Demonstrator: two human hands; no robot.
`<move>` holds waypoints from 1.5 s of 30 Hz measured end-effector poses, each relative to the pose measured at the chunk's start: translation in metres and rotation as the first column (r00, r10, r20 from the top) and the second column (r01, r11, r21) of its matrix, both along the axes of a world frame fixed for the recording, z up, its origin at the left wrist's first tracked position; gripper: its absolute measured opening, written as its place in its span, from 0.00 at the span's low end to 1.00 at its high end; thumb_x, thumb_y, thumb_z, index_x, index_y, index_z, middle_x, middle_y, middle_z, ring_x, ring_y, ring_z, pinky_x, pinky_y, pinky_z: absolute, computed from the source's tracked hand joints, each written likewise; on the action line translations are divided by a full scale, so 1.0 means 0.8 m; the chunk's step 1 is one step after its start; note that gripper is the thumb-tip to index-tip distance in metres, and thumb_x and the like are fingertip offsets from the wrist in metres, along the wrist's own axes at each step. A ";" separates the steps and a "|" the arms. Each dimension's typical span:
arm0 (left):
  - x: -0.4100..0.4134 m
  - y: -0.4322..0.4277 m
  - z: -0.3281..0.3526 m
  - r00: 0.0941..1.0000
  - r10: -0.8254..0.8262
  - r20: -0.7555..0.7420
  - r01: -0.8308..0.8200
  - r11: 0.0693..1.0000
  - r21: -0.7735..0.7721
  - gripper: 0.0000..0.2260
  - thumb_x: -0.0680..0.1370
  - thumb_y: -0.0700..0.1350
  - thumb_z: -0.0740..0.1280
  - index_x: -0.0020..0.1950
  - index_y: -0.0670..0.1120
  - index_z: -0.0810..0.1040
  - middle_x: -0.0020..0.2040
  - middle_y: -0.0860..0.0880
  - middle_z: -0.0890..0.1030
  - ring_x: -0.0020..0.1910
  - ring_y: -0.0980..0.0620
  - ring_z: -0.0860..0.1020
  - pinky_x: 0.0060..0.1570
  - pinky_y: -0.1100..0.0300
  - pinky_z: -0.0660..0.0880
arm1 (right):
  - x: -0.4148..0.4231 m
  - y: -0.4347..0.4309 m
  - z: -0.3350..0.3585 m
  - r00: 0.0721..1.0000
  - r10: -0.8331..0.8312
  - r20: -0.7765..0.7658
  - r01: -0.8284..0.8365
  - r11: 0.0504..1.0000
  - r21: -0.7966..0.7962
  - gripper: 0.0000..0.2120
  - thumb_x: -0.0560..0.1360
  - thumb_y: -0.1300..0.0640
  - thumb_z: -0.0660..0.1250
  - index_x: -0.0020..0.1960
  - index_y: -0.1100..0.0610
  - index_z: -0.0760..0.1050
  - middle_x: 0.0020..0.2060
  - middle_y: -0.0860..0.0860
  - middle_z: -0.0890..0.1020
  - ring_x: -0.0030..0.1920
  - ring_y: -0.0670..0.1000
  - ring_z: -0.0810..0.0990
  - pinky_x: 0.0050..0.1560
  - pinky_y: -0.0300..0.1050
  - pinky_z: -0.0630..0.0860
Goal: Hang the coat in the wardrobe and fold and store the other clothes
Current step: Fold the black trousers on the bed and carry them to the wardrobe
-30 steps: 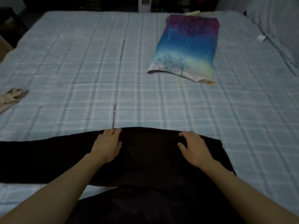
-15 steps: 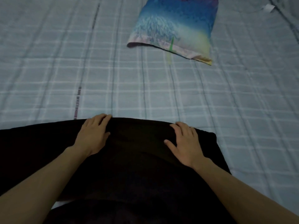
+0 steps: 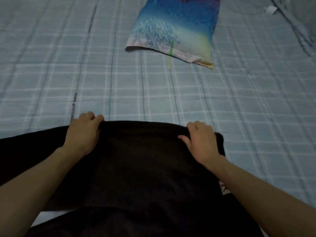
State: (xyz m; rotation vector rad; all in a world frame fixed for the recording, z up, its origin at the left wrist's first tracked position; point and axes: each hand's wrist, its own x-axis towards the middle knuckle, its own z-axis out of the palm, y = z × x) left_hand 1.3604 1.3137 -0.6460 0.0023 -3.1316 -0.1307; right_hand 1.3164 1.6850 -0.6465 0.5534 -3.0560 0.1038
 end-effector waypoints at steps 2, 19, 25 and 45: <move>-0.017 0.001 0.012 0.997 0.023 -0.070 -0.022 1.000 0.022 0.10 0.73 0.38 0.71 0.53 0.41 0.77 0.45 0.40 0.75 0.43 0.37 0.74 0.40 0.47 0.69 | -0.029 0.002 0.011 0.996 -0.024 -0.081 0.019 0.998 -0.063 0.17 0.73 0.47 0.73 0.45 0.60 0.74 0.39 0.57 0.77 0.40 0.60 0.75 0.41 0.52 0.70; 0.056 -0.027 0.015 0.997 0.070 -0.009 -0.071 0.988 -0.139 0.15 0.69 0.33 0.71 0.53 0.39 0.74 0.42 0.38 0.73 0.39 0.37 0.73 0.38 0.45 0.69 | -0.022 0.047 0.002 0.991 0.018 0.132 -0.004 0.994 -0.110 0.17 0.71 0.60 0.69 0.59 0.57 0.73 0.49 0.54 0.77 0.50 0.56 0.75 0.52 0.52 0.67; 0.112 -0.028 0.048 0.996 -0.032 -0.085 0.024 0.996 -0.089 0.15 0.69 0.31 0.71 0.55 0.37 0.76 0.43 0.39 0.73 0.38 0.38 0.72 0.36 0.46 0.69 | 0.010 0.058 0.035 1.000 0.008 0.012 -0.006 0.989 -0.150 0.17 0.68 0.66 0.71 0.55 0.54 0.74 0.46 0.51 0.77 0.48 0.53 0.75 0.54 0.49 0.67; 0.431 0.016 0.079 0.947 -0.321 0.014 0.321 0.947 -0.010 0.20 0.65 0.47 0.72 0.55 0.46 0.73 0.47 0.47 0.74 0.38 0.44 0.76 0.29 0.54 0.75 | 0.294 0.156 0.068 0.958 0.264 0.112 -0.266 0.964 0.002 0.31 0.59 0.63 0.78 0.62 0.54 0.78 0.42 0.53 0.74 0.37 0.53 0.74 0.35 0.43 0.69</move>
